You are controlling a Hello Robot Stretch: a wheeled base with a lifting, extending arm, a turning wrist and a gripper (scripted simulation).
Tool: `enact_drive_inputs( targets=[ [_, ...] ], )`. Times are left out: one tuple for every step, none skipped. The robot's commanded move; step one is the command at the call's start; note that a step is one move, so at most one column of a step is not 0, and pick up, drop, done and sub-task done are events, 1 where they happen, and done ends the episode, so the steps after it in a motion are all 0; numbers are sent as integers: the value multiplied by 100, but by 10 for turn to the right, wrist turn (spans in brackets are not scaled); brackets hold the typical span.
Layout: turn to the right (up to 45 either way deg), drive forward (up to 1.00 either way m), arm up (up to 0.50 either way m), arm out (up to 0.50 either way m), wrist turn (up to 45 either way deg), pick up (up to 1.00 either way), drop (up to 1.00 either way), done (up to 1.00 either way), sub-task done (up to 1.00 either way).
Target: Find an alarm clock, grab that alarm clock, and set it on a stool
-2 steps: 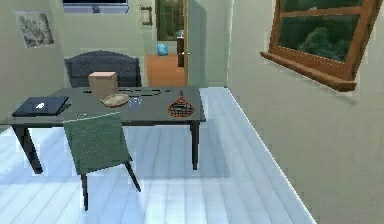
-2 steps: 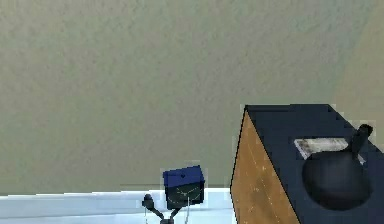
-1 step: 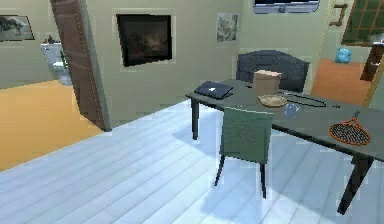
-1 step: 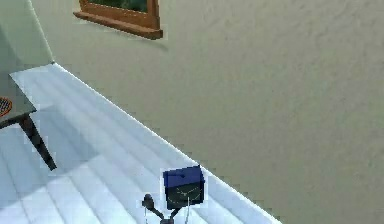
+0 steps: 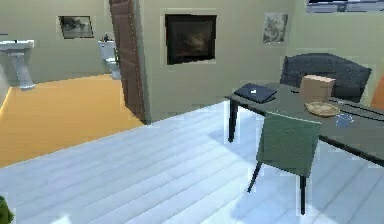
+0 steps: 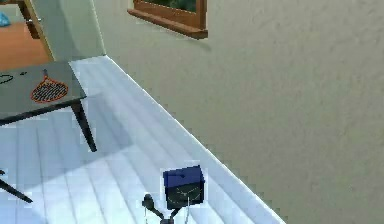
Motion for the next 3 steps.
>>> enact_drive_inputs(
  targets=[
    [0,100,0,0,0,0,0,0,0],
    [0,15,0,0,0,0,0,0,0],
    [0,100,0,0,0,0,0,0,0]
  ],
)
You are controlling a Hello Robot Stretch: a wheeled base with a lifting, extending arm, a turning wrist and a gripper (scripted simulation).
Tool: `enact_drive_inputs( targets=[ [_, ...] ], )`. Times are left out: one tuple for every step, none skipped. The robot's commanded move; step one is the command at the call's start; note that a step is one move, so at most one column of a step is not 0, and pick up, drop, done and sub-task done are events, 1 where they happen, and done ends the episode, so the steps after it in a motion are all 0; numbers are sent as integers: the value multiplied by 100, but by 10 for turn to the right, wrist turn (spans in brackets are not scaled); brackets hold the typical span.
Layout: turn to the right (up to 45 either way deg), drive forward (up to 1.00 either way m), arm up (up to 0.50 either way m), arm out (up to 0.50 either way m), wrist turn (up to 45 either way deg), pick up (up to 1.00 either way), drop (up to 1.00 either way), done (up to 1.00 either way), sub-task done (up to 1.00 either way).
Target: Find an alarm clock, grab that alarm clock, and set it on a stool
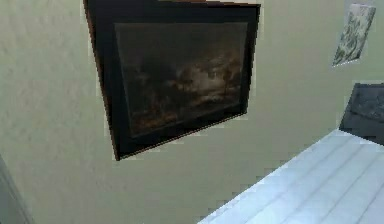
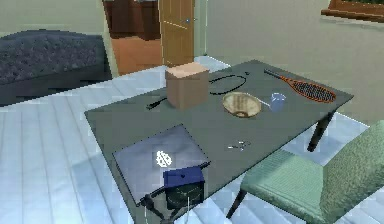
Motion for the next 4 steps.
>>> enact_drive_inputs(
  targets=[
    [0,25,0,0,0,0,0,0,0],
    [450,0,0,0,0,0,0,0,0],
    [90,0,0,0,0,0,0,0,0],
    [0,100,0,0,0,0,0,0,0]
  ],
)
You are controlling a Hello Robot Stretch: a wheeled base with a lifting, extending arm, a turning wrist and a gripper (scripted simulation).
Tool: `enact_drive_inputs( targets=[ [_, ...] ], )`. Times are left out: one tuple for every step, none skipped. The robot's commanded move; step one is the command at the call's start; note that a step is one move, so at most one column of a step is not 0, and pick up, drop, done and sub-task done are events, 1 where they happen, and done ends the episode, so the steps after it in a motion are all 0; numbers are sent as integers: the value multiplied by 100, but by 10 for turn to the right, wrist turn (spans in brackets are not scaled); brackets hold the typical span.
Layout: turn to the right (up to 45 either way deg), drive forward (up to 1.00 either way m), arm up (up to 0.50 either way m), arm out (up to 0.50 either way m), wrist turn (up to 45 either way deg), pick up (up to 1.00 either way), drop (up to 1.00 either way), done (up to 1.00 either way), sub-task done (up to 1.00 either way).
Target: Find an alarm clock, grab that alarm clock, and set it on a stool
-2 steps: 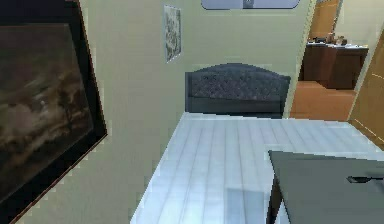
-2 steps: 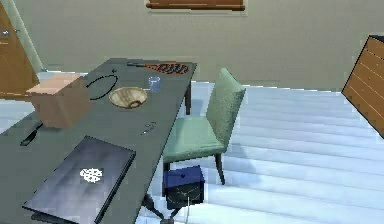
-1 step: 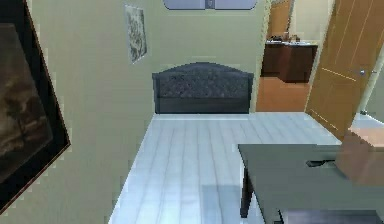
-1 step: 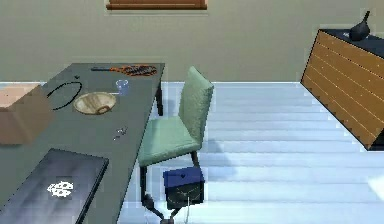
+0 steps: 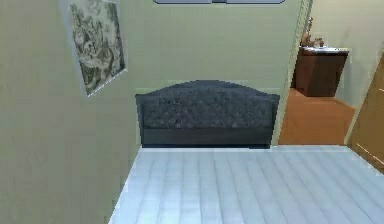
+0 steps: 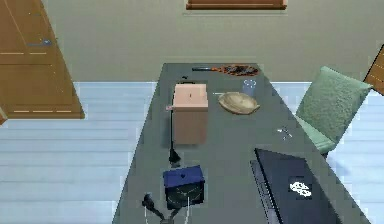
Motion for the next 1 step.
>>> enact_drive_inputs(
  targets=[
    [0,50,0,0,0,0,0,0,0]
  ],
)
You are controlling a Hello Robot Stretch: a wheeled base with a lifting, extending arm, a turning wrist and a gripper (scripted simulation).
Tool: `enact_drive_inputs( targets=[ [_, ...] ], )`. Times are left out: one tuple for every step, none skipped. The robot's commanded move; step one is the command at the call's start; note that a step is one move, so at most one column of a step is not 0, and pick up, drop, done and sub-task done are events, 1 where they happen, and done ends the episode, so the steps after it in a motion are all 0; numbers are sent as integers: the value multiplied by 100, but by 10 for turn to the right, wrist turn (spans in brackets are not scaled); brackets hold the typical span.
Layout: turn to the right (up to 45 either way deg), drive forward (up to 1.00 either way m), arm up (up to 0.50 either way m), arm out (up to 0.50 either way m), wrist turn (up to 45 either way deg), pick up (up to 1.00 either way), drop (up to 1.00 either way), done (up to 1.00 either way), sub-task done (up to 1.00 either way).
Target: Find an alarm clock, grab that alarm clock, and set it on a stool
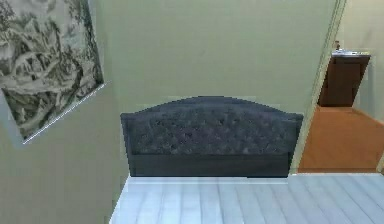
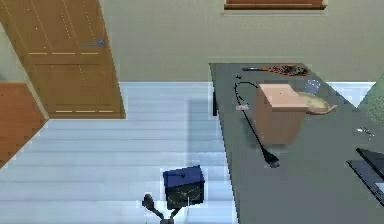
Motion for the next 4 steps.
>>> enact_drive_inputs(
  targets=[
    [420,0,0,0,0,0,0,0,0],
    [0,40,0,0,0,0,0,0,0],
    [90,0,0,0,0,0,0,0,0],
    [0,100,0,0,0,0,0,0,0]
  ],
)
